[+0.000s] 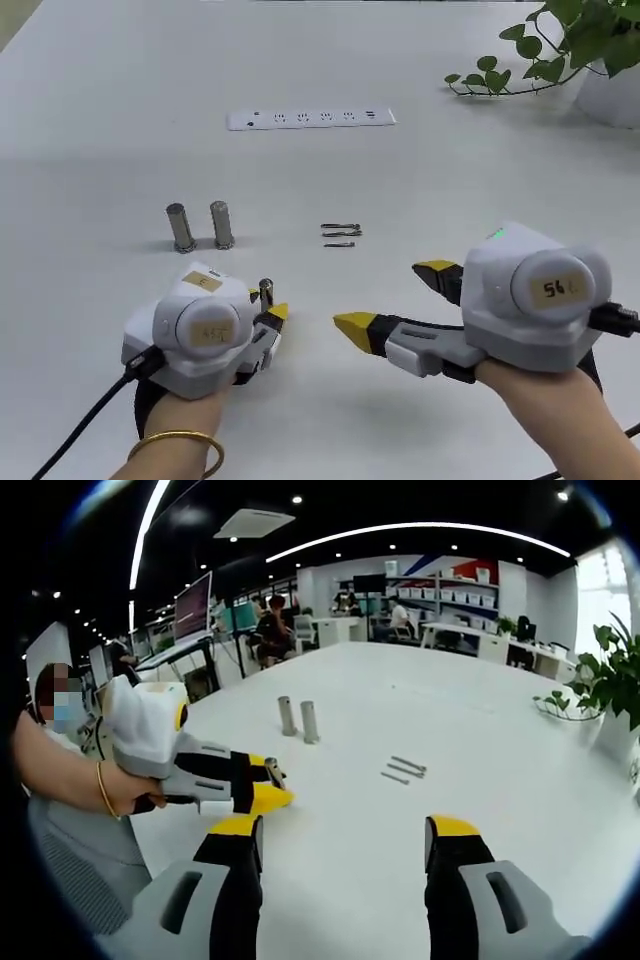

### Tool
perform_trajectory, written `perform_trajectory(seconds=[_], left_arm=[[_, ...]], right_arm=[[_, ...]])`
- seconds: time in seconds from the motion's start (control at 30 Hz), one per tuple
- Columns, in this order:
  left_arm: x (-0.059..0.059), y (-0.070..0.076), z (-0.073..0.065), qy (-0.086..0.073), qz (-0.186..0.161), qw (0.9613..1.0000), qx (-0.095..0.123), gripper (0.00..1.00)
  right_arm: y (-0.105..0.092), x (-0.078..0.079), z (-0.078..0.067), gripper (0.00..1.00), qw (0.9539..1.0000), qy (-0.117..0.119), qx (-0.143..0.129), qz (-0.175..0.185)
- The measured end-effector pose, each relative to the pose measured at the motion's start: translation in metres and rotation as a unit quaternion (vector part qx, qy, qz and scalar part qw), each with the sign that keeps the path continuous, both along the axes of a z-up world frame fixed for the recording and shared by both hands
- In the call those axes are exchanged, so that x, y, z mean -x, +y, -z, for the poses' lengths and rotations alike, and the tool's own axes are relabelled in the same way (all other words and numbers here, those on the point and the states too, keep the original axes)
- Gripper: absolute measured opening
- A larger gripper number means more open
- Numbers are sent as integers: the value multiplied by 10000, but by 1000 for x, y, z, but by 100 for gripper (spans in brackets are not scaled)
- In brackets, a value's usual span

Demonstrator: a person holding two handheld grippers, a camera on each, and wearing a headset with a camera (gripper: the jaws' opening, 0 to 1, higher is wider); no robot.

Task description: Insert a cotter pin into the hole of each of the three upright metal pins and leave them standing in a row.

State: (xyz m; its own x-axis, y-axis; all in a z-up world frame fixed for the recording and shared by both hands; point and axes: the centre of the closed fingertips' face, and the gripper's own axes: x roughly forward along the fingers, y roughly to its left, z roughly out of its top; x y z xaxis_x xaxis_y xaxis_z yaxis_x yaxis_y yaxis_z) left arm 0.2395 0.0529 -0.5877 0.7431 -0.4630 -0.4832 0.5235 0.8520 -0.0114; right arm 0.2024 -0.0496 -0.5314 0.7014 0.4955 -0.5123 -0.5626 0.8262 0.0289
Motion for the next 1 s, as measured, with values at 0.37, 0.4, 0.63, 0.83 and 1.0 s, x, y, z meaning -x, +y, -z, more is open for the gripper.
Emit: perform_trajectory(seconds=[0.37,0.4,0.63,0.83,1.0], left_arm=[[5,14,-16,3,225,9997,47,37],[6,16,-17,15,224,9997,44,39],[12,26,-28,34,233,9995,211,48],[19,39,-32,197,106,9994,257,54],[25,48,-31,291,50,9992,254,60]], right_arm=[[3,-22,0,49,9972,56,449,-598],[3,-24,1,47,9965,92,493,-673],[2,-45,8,39,9919,208,809,-954],[6,-64,19,31,9857,488,1031,-1237],[10,-74,30,28,9774,576,1364,-1509]])
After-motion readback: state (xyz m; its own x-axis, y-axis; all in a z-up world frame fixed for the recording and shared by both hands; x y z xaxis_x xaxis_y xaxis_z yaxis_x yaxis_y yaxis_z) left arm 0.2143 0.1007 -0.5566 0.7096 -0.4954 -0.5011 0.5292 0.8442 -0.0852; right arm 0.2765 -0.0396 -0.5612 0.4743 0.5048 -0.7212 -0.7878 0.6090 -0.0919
